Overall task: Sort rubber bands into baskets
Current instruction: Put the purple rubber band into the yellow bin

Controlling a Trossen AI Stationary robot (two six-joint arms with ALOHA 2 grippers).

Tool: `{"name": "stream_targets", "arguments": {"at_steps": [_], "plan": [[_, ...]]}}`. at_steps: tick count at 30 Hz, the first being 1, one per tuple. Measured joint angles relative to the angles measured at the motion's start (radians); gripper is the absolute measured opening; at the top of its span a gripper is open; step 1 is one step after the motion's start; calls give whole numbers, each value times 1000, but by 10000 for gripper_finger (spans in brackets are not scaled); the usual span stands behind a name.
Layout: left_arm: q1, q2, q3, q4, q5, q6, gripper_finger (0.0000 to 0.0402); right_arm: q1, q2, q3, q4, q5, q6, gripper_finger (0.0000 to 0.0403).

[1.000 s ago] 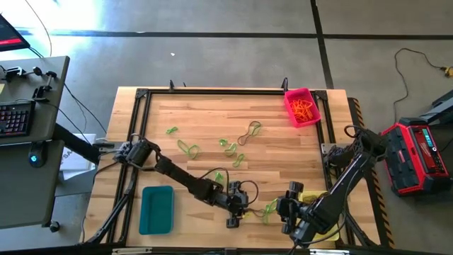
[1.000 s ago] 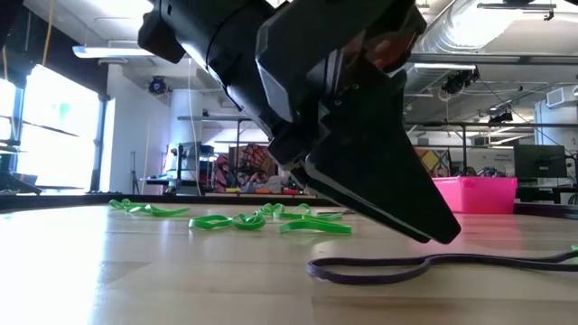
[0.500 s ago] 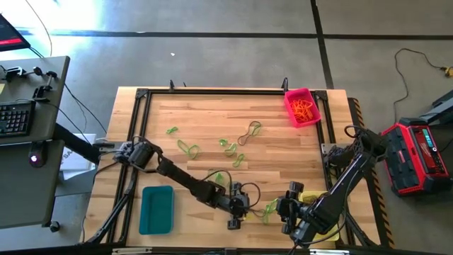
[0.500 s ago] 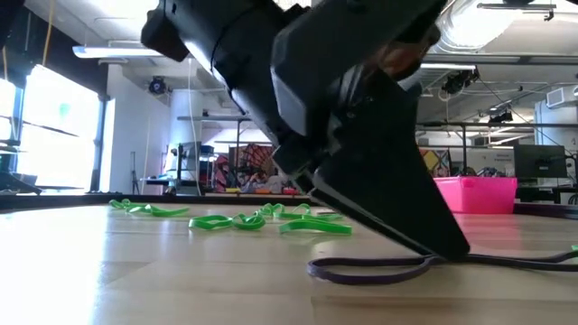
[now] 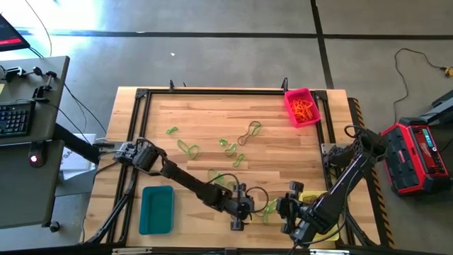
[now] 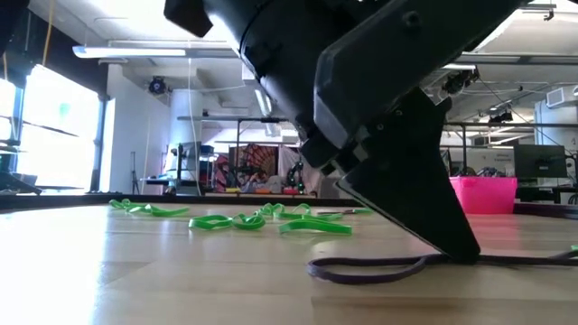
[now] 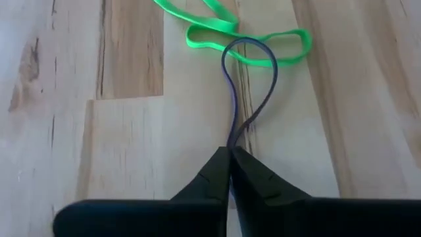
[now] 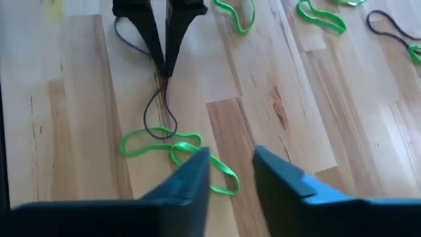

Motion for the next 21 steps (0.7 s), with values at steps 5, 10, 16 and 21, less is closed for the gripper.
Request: {"name": "stream_targets", "arguments": {"at_steps": [5,10,16,21], "plan": [[-1,-22,40,-13,-38,42,1,-4,0,0,1,39,5,11],[-10,-69,46,-66,-115,48,0,7,8,0,9,88,-57,4],[-33,-134,47,-88,-197,71,0,35,8,0,58,166,-80,0],[-45,-164,47,-72,-237,98,0,48,8,0,166,209,-145,0]]}}
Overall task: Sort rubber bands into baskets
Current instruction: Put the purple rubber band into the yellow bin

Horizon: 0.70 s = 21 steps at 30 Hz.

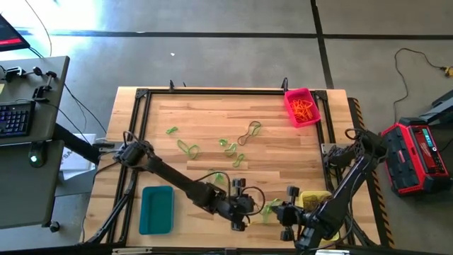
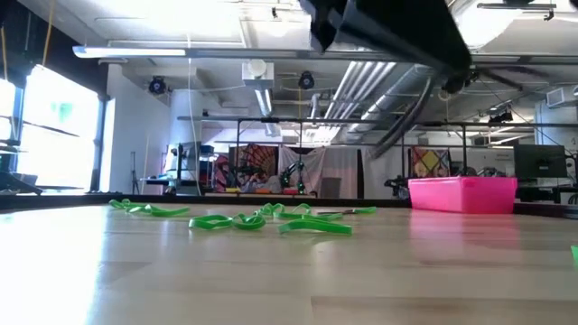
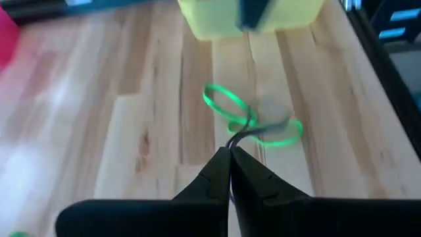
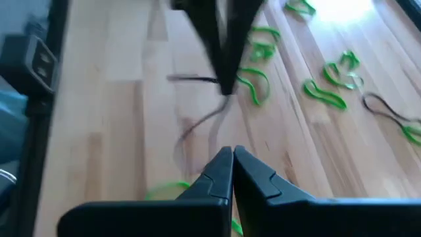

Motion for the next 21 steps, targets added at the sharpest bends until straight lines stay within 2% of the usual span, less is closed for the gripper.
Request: {"name": "stream_targets", "arguments": {"at_steps": [5,11,21], "plan": [[-2,-20,0,8,-39,3,0,-9,0,0,75,33,-51,0],[-3,-41,0,50,-71,15,0,-59,0,0,120,12,-36,11],[-3,-45,0,48,-110,35,0,-111,0,0,135,-8,-28,133]]}}
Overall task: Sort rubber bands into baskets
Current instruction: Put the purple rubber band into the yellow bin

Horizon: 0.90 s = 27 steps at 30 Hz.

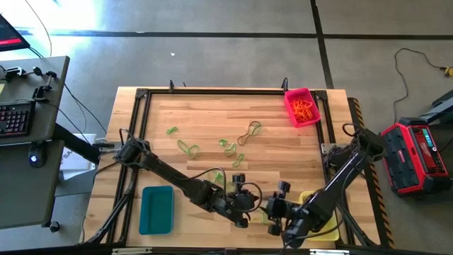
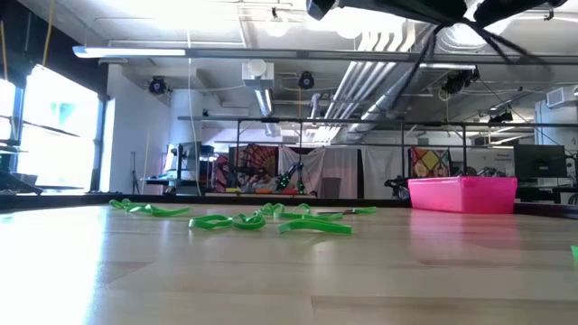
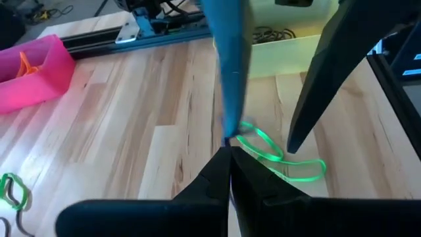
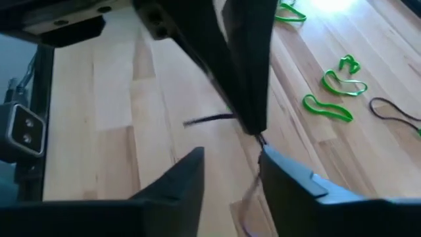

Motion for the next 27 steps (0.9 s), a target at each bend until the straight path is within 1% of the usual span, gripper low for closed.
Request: {"name": "stream_targets", "arguments": {"at_steps": [4,7,9,11,14,18,19,20,21,23,27], "plan": [[-4,0,0,10,0,12,0,-4,0,0,-7,0,-4,163],[-6,0,0,13,10,17,0,-12,0,0,-17,0,-13,168],[-7,0,0,13,16,17,0,-21,0,0,-30,-1,-25,163],[-10,0,0,13,16,18,0,-32,0,0,-39,-6,-45,149],[-13,0,0,16,17,19,0,-50,0,0,-33,-45,-84,114],[-17,0,0,21,11,23,0,-61,0,0,-25,-96,-121,43],[-18,0,0,22,-13,17,1,-61,0,0,-26,-95,-123,22],[-18,0,0,18,-43,14,3,-59,0,0,-29,-94,-124,12],[-18,0,0,14,-69,11,7,-56,0,0,-34,-92,-117,8],[-18,0,0,8,-85,11,18,-52,0,0,-60,-103,-83,10],[-18,0,-5,16,-36,8,52,-31,0,0,-158,-118,13,3]]}}
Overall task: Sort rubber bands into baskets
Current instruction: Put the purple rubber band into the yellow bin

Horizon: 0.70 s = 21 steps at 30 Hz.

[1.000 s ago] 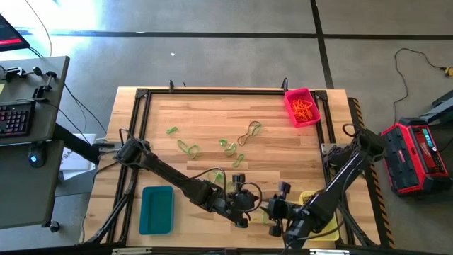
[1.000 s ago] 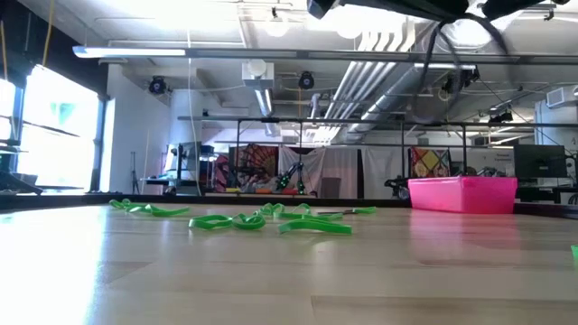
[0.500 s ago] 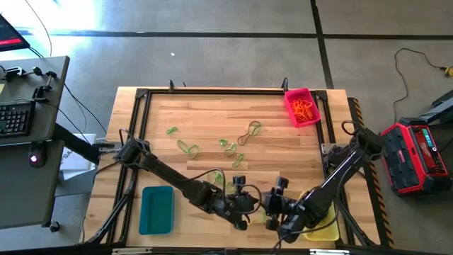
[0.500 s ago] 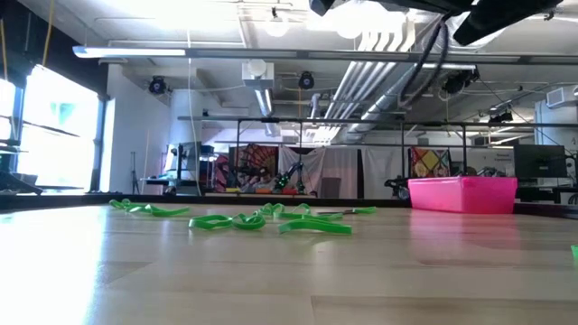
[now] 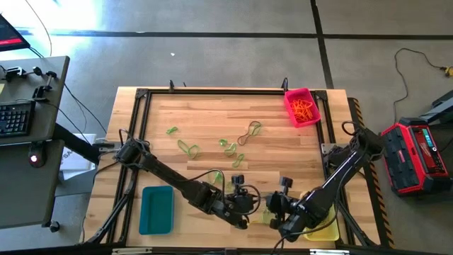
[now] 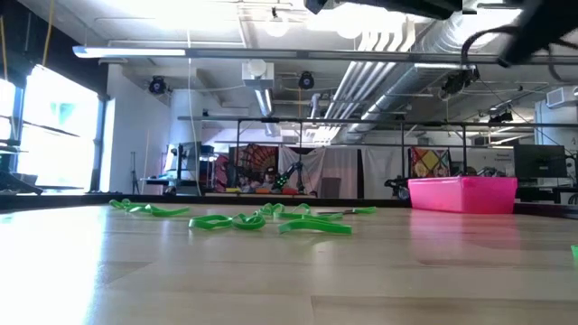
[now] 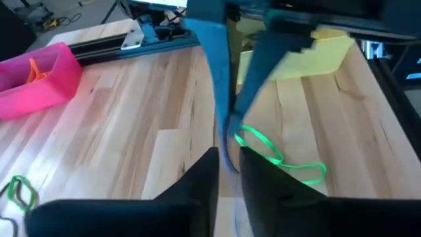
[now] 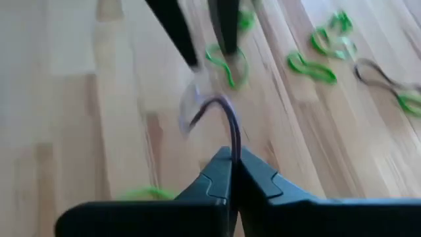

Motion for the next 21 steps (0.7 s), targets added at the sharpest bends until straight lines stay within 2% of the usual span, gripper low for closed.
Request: {"name": "stream_targets", "arguments": {"at_steps": [5,9,13,21], "plan": [[5,0,-46,16,17,0,99,37,-22,0,-147,-29,143,1],[22,-1,-112,136,128,15,125,77,-55,2,-269,-106,253,1],[48,0,-177,276,251,53,138,124,-70,31,-409,-247,352,0],[121,0,-306,550,524,74,141,185,-73,70,-552,-640,474,0]]}}
